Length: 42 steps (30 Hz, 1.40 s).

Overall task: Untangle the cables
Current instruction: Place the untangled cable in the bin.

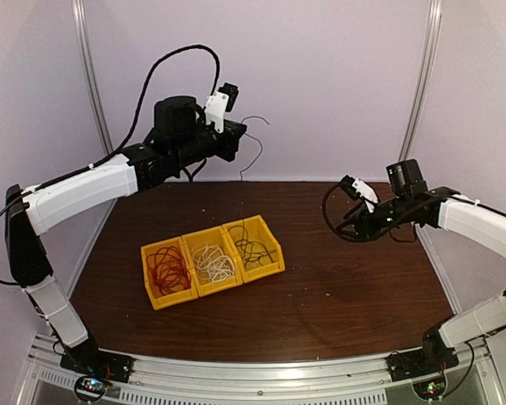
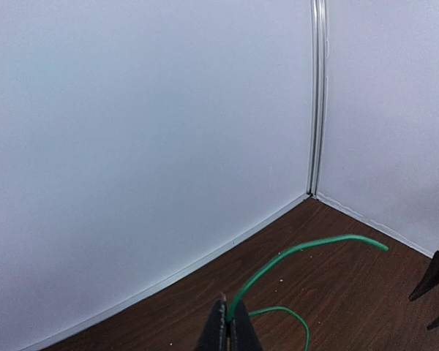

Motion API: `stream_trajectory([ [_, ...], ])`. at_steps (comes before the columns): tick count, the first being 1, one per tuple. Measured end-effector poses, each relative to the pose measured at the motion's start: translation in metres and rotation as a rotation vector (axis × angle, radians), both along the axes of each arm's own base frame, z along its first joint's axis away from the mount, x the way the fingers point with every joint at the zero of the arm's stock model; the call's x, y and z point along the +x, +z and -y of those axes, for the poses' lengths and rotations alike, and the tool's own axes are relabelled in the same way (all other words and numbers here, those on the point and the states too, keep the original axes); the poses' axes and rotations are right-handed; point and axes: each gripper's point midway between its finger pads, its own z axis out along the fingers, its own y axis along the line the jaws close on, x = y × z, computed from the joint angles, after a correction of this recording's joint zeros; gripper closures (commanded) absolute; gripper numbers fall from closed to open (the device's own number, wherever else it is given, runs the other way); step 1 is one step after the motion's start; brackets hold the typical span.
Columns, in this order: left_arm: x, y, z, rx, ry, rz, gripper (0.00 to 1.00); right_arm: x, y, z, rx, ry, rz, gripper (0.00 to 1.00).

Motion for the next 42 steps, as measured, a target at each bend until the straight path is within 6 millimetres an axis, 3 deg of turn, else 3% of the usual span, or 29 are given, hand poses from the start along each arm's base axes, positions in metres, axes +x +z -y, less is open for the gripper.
stream_trajectory([
  [6, 0.021, -0.014, 0.011, 0.006, -0.034, 0.001, 1.0, -0.022, -0.006, 0.018, 0.025, -0.024, 0.059, 0.4],
  [12, 0.032, -0.056, 0.009, 0.045, -0.057, -0.055, 1.0, -0.017, -0.001, 0.024, 0.04, -0.041, 0.105, 0.4],
  [17, 0.024, -0.098, 0.011, 0.093, -0.095, -0.132, 1.0, -0.017, 0.0, 0.022, 0.046, -0.026, 0.114, 0.4],
  [23, 0.013, -0.131, 0.012, 0.139, -0.136, -0.227, 1.0, -0.017, -0.004, 0.022, 0.039, -0.016, 0.11, 0.39],
  [27, -0.003, -0.165, 0.009, 0.195, -0.174, -0.348, 1.0, -0.017, -0.005, 0.022, 0.035, -0.011, 0.111, 0.39],
  [38, -0.037, -0.218, 0.003, 0.275, -0.247, -0.563, 1.0, -0.015, -0.019, 0.021, 0.015, 0.002, 0.082, 0.39],
  [42, -0.043, -0.246, 0.001, 0.321, -0.248, -0.639, 1.0, -0.015, -0.02, 0.021, 0.011, 0.006, 0.086, 0.39],
])
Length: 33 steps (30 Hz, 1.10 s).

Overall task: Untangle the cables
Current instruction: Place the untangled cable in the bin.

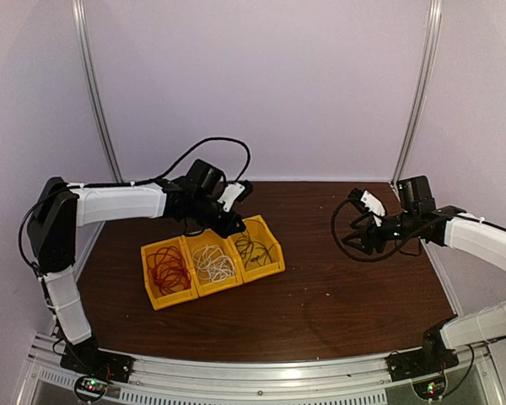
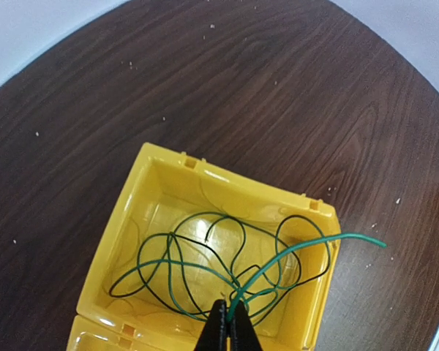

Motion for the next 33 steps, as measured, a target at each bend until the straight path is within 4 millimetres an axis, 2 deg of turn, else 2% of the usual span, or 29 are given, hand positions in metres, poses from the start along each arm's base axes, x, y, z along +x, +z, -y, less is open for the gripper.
stream_trajectory([
  [5, -0.008, -0.047, -0.004, 0.093, -0.004, -0.105, 1.0, 0.0, -0.001, 0.0, -0.006, 0.006, 0.006, 0.39],
  [7, -0.009, -0.056, -0.003, 0.113, -0.004, -0.124, 1.0, 0.0, -0.001, 0.0, -0.006, 0.007, 0.005, 0.39],
  [18, 0.01, -0.039, 0.018, 0.086, 0.007, -0.093, 1.0, 0.0, -0.003, 0.0, -0.01, 0.009, 0.001, 0.38],
  [26, 0.015, -0.055, 0.023, 0.11, 0.007, -0.12, 1.0, 0.0, -0.003, 0.0, -0.012, 0.01, 0.002, 0.38],
  [27, 0.015, -0.057, 0.023, 0.116, 0.007, -0.125, 0.99, 0.0, -0.003, 0.0, -0.012, 0.01, 0.002, 0.38],
  [30, 0.014, -0.06, 0.02, 0.135, 0.012, -0.138, 0.86, 0.0, -0.003, 0.0, -0.012, 0.011, 0.002, 0.38],
  [33, 0.019, -0.049, 0.022, 0.139, 0.014, -0.121, 0.77, 0.0, -0.003, 0.0, -0.014, 0.013, 0.004, 0.38],
])
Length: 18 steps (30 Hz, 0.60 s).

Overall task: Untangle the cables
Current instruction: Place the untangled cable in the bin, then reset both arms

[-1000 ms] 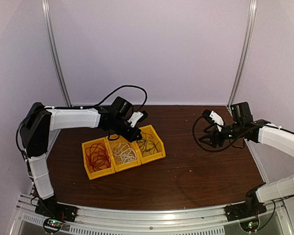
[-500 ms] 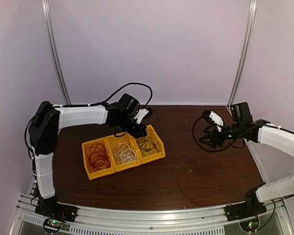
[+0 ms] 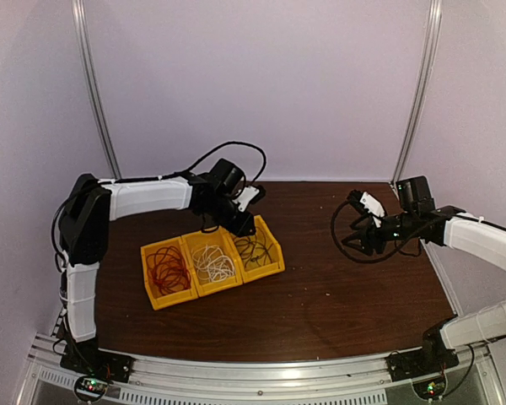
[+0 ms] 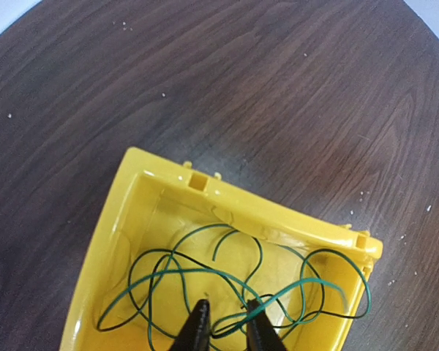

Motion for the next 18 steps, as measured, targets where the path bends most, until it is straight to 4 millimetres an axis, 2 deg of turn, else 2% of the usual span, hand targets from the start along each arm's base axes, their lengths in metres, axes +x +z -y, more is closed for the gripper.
stream_trajectory([
  [4, 0.006, 0.012, 0.001, -0.001, 0.002, 0.033, 0.68, 0.0, 0.0, 0.0, -0.003, 0.003, 0.004, 0.38],
  [9, 0.004, 0.022, -0.007, 0.029, 0.0, 0.052, 0.62, 0.0, -0.001, 0.0, -0.006, 0.006, 0.003, 0.37],
  [18, -0.003, 0.08, -0.034, 0.039, 0.033, 0.178, 0.58, 0.001, -0.003, 0.001, -0.013, -0.003, -0.005, 0.34],
])
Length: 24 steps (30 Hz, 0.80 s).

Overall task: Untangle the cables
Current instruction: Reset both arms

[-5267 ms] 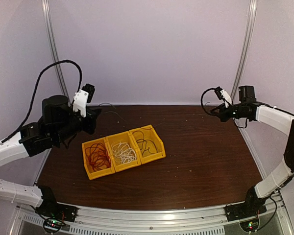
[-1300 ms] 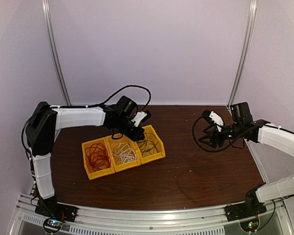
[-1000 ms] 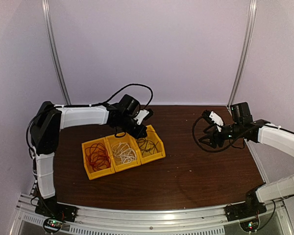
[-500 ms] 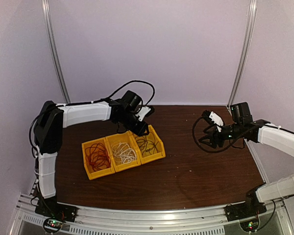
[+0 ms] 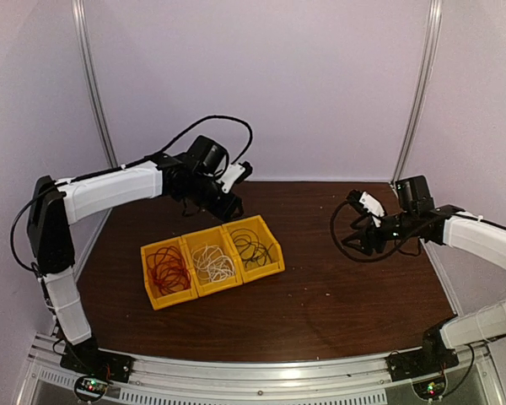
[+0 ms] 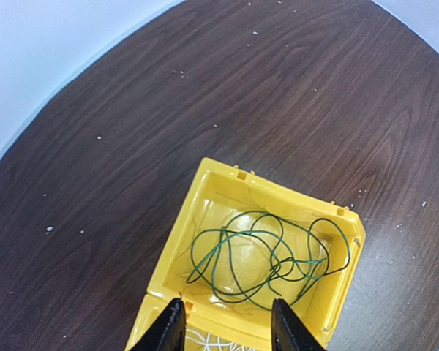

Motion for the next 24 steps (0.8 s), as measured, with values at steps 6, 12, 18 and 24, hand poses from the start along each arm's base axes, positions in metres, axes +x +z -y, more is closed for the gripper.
stream_trajectory([
  [6, 0.004, 0.035, -0.038, 0.051, 0.085, 0.13, 0.54, 0.012, 0.021, 0.002, 0.0, -0.037, 0.038, 0.19],
  [12, 0.014, 0.066, -0.096, 0.065, 0.222, 0.235, 0.42, 0.041, 0.065, 0.01, 0.005, -0.147, 0.128, 0.0],
  [18, -0.001, 0.112, -0.151, -0.018, 0.35, 0.395, 0.2, 0.076, 0.114, 0.034, 0.067, -0.363, 0.21, 0.0],
  [24, -0.012, 0.144, -0.183, -0.137, 0.465, 0.53, 0.02, 0.093, 0.157, 0.047, 0.167, -0.505, 0.271, 0.0],
])
